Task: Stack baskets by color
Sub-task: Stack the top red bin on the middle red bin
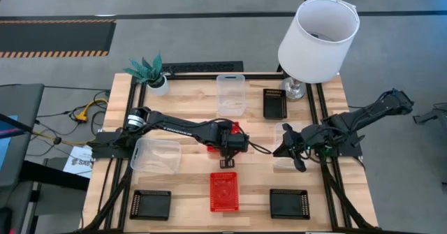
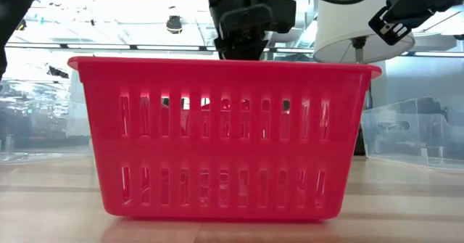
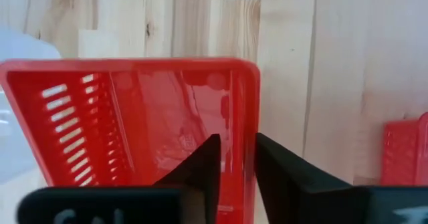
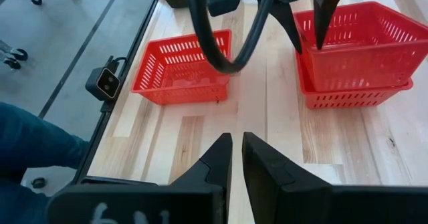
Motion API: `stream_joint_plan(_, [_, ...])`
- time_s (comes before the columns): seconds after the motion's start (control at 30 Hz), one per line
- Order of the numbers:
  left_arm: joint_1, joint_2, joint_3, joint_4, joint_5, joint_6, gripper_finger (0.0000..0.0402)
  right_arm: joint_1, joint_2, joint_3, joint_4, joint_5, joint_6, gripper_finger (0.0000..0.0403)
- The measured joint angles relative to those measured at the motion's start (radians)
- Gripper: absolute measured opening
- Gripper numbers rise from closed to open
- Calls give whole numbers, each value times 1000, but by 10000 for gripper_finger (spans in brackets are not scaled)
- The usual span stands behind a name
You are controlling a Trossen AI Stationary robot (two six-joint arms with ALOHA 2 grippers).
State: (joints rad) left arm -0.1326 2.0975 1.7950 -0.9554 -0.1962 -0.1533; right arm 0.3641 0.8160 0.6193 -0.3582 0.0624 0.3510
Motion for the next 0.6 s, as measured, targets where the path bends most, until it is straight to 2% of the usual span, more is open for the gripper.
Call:
stream_joint_plan(0.1, [0,0,0,12,10,5,100,0,0,0,0,0,0,58])
stream_joint_plan(0.23, [0,0,0,31,16,43,95,0,0,0,0,0,0,58])
stream_joint_plan(0.33, [0,0,0,30,35,46,73,0,0,0,0,0,0,58])
stream_joint_plan(0.5, [0,0,0,30,27,45,12,0,0,0,0,-1,-1,58])
stream_joint_plan(0.6, [0,0,7,20,25,45,7,0,0,0,0,-1,-1,58])
